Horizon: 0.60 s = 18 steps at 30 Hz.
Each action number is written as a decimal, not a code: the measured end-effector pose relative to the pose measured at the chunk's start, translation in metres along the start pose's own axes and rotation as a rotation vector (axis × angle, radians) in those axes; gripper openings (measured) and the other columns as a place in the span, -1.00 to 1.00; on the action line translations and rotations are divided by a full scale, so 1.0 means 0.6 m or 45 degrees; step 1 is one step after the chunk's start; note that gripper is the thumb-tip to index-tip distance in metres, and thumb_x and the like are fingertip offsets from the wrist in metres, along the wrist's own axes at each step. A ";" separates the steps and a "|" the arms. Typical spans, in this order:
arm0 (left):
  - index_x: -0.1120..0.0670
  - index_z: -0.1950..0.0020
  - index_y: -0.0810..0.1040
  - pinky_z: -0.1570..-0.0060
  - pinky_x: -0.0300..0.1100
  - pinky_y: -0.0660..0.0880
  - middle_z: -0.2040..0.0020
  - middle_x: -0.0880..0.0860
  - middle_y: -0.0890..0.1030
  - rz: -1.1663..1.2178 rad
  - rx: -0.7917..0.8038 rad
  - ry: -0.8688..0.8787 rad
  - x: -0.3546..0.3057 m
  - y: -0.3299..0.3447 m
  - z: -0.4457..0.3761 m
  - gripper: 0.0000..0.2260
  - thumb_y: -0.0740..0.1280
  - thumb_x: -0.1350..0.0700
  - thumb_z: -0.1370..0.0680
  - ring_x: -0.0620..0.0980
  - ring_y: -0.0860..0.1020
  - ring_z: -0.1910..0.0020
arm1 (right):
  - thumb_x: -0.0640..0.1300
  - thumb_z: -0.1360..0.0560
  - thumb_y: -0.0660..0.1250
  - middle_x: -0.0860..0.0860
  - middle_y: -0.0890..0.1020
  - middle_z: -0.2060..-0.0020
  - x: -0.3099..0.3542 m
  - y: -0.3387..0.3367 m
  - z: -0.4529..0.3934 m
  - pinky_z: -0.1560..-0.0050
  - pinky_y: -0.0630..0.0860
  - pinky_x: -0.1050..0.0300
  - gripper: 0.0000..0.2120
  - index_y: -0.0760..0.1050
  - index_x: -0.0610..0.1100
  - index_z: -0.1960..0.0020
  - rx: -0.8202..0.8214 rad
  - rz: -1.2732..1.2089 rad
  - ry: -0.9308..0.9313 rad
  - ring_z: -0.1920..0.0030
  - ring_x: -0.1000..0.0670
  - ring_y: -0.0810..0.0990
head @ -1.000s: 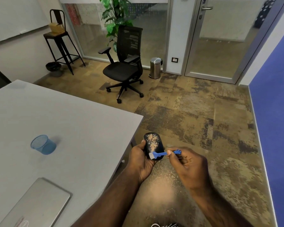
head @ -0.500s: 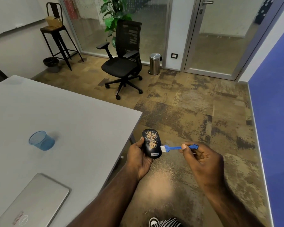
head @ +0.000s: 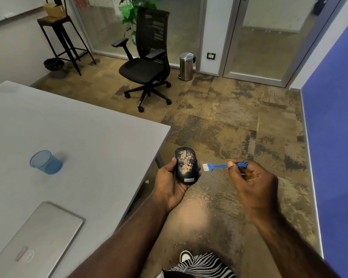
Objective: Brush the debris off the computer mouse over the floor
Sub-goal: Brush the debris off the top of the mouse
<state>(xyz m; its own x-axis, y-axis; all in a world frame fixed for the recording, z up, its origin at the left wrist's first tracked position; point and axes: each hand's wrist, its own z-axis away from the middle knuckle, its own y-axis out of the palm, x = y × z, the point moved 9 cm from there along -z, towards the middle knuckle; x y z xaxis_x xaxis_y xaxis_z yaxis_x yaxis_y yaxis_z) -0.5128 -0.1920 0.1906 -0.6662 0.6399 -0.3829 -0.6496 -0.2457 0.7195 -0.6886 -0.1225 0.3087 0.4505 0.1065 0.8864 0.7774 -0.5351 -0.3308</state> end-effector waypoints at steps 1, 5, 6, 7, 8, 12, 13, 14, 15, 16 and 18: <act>0.27 -0.33 0.43 -0.12 0.14 0.51 -0.19 0.32 0.59 -0.002 -0.003 0.001 0.001 0.000 0.001 -0.60 0.07 0.03 -0.66 0.22 0.63 0.01 | -0.27 -0.48 0.44 0.13 0.60 0.40 0.002 -0.001 0.000 0.40 0.35 0.52 -0.85 0.64 -0.04 0.04 -0.001 -0.012 -0.006 0.42 0.28 0.55; 0.27 -0.38 0.42 -0.04 0.13 0.57 -0.35 0.30 0.50 -0.008 0.000 -0.008 0.009 0.002 0.000 -0.58 0.07 0.03 -0.66 0.24 0.53 -0.21 | -0.24 -0.48 0.45 0.05 0.68 0.37 -0.012 0.011 0.002 0.33 0.48 0.36 -0.83 0.65 0.03 0.08 0.039 -0.104 0.055 0.37 0.20 0.60; 0.27 -0.38 0.42 -0.03 0.13 0.57 -0.35 0.31 0.50 -0.009 0.004 -0.010 0.010 0.002 0.000 -0.58 0.07 0.03 -0.66 0.25 0.53 -0.21 | -0.23 -0.49 0.45 0.04 0.69 0.35 -0.018 0.014 0.002 0.32 0.49 0.34 -0.85 0.66 0.02 0.07 0.046 -0.108 0.083 0.35 0.18 0.61; 0.28 -0.36 0.43 -0.04 0.13 0.57 -0.32 0.32 0.53 -0.014 0.008 -0.014 0.012 0.003 0.001 -0.58 0.07 0.03 -0.66 0.25 0.55 -0.17 | -0.22 -0.49 0.44 0.05 0.70 0.33 -0.022 0.015 0.000 0.32 0.48 0.36 -0.87 0.67 0.00 0.06 0.046 -0.103 0.102 0.35 0.19 0.62; 0.29 -0.32 0.45 -0.06 0.13 0.56 -0.25 0.33 0.57 -0.027 0.012 -0.019 0.013 0.003 0.003 -0.59 0.06 0.03 -0.66 0.24 0.58 -0.10 | -0.21 -0.50 0.44 0.06 0.70 0.31 -0.024 0.014 -0.003 0.32 0.46 0.39 -0.89 0.68 -0.03 0.04 0.035 -0.090 0.114 0.35 0.20 0.61; 0.32 -0.20 0.49 -0.07 0.10 0.53 -0.05 0.35 0.63 -0.061 0.038 -0.064 0.023 0.006 0.009 -0.58 0.04 0.01 -0.66 0.24 0.60 0.02 | -0.20 -0.50 0.43 0.12 0.70 0.27 -0.019 -0.002 -0.022 0.25 0.51 0.42 -0.87 0.65 0.00 0.01 -0.032 -0.080 0.114 0.26 0.21 0.67; 0.32 -0.22 0.49 -0.06 0.09 0.55 -0.07 0.36 0.62 -0.064 0.036 -0.065 0.024 0.006 0.008 -0.58 0.04 0.01 -0.66 0.24 0.60 0.03 | -0.21 -0.50 0.44 0.12 0.70 0.27 -0.016 -0.003 -0.025 0.24 0.53 0.40 -0.86 0.64 0.01 0.02 -0.023 -0.079 0.096 0.25 0.19 0.68; 0.31 -0.24 0.48 -0.05 0.10 0.56 -0.08 0.36 0.62 -0.065 0.033 -0.060 0.025 0.007 0.008 -0.58 0.04 0.01 -0.66 0.25 0.61 0.05 | -0.22 -0.49 0.44 0.12 0.70 0.28 -0.012 -0.002 -0.027 0.25 0.54 0.40 -0.86 0.65 0.00 0.02 0.003 -0.063 0.067 0.26 0.19 0.68; 0.31 -0.26 0.48 -0.06 0.10 0.56 -0.09 0.36 0.62 -0.068 0.030 -0.055 0.025 0.008 0.007 -0.58 0.05 0.01 -0.67 0.25 0.63 0.07 | -0.22 -0.49 0.45 0.11 0.70 0.29 -0.008 0.003 -0.028 0.26 0.53 0.41 -0.87 0.66 -0.02 0.03 0.039 -0.037 0.039 0.26 0.20 0.67; 0.30 -0.27 0.48 -0.07 0.11 0.55 -0.11 0.35 0.62 -0.073 0.028 -0.054 0.026 0.008 0.006 -0.58 0.05 0.01 -0.67 0.25 0.63 0.07 | -0.22 -0.49 0.45 0.09 0.69 0.29 -0.006 0.007 -0.029 0.28 0.50 0.43 -0.89 0.67 -0.06 0.02 0.072 -0.009 0.017 0.26 0.20 0.67; 0.30 -0.27 0.48 -0.10 0.11 0.53 -0.12 0.35 0.61 -0.076 0.022 -0.063 0.028 0.010 0.008 -0.58 0.05 0.01 -0.67 0.25 0.61 0.05 | -0.20 -0.50 0.44 0.09 0.69 0.28 -0.006 0.011 -0.037 0.29 0.49 0.46 -0.89 0.68 -0.12 -0.01 0.095 0.034 0.009 0.24 0.19 0.67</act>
<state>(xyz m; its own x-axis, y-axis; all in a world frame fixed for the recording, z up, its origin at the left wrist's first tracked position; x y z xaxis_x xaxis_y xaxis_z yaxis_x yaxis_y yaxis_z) -0.5262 -0.1791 0.1910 -0.6074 0.6884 -0.3965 -0.6806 -0.1936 0.7066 -0.6948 -0.1452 0.3103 0.4689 0.0869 0.8790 0.7955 -0.4738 -0.3776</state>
